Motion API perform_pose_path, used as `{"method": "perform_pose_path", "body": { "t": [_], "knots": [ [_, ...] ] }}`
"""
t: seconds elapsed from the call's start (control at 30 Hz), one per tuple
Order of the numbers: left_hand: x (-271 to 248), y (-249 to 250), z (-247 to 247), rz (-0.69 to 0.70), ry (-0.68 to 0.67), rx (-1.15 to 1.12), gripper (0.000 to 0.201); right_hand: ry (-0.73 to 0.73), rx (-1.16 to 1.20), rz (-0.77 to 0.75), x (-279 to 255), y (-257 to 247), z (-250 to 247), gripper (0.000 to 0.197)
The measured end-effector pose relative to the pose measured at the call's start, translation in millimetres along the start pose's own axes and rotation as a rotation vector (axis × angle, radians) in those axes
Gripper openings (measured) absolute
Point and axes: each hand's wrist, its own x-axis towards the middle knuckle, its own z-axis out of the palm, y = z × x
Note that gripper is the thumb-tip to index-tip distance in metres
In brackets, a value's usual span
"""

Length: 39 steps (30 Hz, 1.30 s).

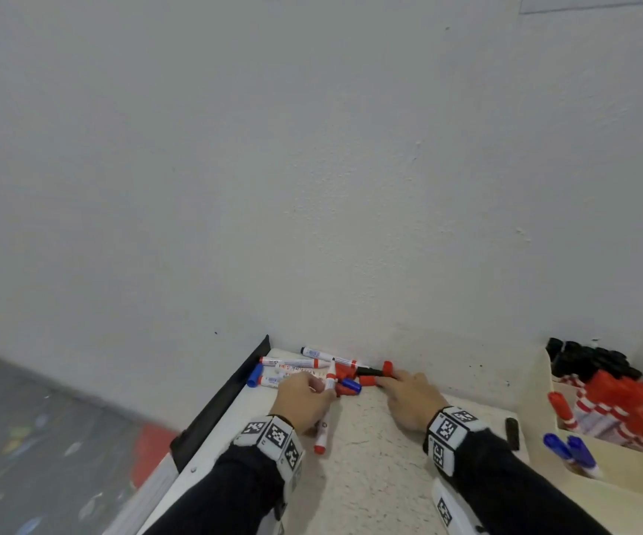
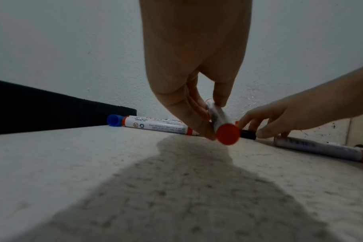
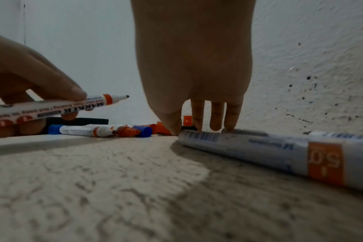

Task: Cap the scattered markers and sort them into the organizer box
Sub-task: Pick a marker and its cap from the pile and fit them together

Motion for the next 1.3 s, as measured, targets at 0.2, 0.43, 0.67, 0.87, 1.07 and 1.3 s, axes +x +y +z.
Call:
{"method": "perform_pose_path", "body": {
  "t": [0.2, 0.43, 0.67, 0.87, 1.07, 1.3],
  "knots": [
    [3.9, -3.4, 8.1, 0.106, 0.052, 0.075, 0.010, 0.174, -0.012, 0.044, 12.7, 2.4, 8.8, 0.032],
    [11.7, -7.8, 17.4, 0.148, 0.146, 0.099, 0.014, 0.231, -0.113, -0.134, 13.3, -0.1, 10.4, 0.035],
    [10.1, -9.1, 25.0, 0.185, 0.114, 0.052, 0.016, 0.328, 0.092, -0.045, 7.0, -1.4, 0.6, 0.016],
    [2.7, -16.0, 38.8, 0.139, 0.103, -0.034, 0.004, 0.371, 0.422, 0.012, -10.0, -3.4, -13.4, 0.011],
    [-0.6, -12.2, 39.4, 0.158, 0.027, -0.073, 0.006, 0.364, 0.690, 0.055, -22.9, 2.1, -14.8, 0.027],
    [0.3, -13.1, 37.3, 0.157, -0.026, -0.003, 0.006, 0.195, 0.639, 0.092, -33.9, -0.5, -1.0, 0.024]
  ]
}}
